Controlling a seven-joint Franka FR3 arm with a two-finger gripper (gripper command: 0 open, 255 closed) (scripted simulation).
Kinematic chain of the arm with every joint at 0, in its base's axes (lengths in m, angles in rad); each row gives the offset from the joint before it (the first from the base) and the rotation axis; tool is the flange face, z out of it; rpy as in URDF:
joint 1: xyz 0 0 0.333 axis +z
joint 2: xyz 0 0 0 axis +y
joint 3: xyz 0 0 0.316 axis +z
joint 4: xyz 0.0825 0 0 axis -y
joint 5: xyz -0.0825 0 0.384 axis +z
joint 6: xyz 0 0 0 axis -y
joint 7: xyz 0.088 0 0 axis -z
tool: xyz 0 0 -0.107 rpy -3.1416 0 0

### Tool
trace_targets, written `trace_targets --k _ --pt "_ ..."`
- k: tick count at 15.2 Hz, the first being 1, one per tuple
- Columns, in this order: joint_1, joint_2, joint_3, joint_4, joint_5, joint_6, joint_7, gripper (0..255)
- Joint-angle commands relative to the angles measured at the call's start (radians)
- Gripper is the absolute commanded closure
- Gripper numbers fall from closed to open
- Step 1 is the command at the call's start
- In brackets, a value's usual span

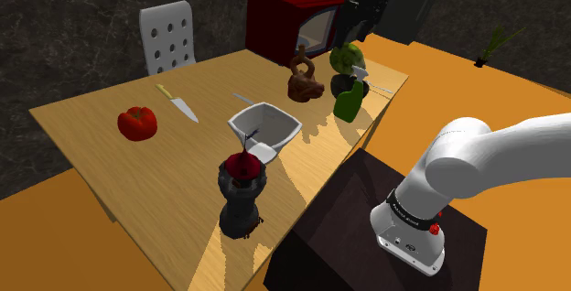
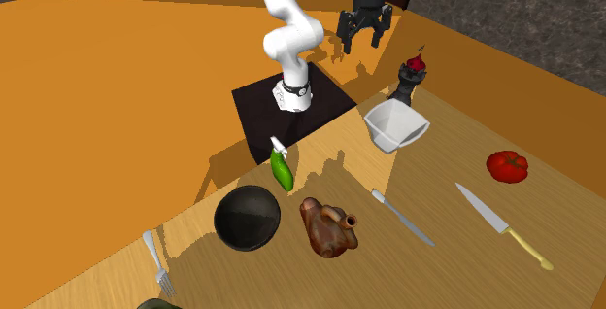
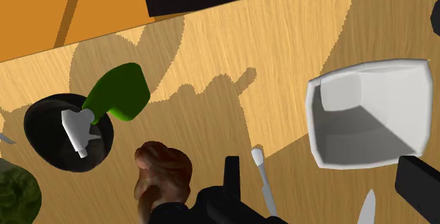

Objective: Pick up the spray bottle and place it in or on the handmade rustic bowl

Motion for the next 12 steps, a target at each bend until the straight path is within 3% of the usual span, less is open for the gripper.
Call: trace_targets --k 1,12 --pt "0.000 0.000 0.000 0.000 0.000 0.000 0.000 0" --pt "-0.072 0.066 -0.263 -0.094 -0.091 0.150 -0.253 0"
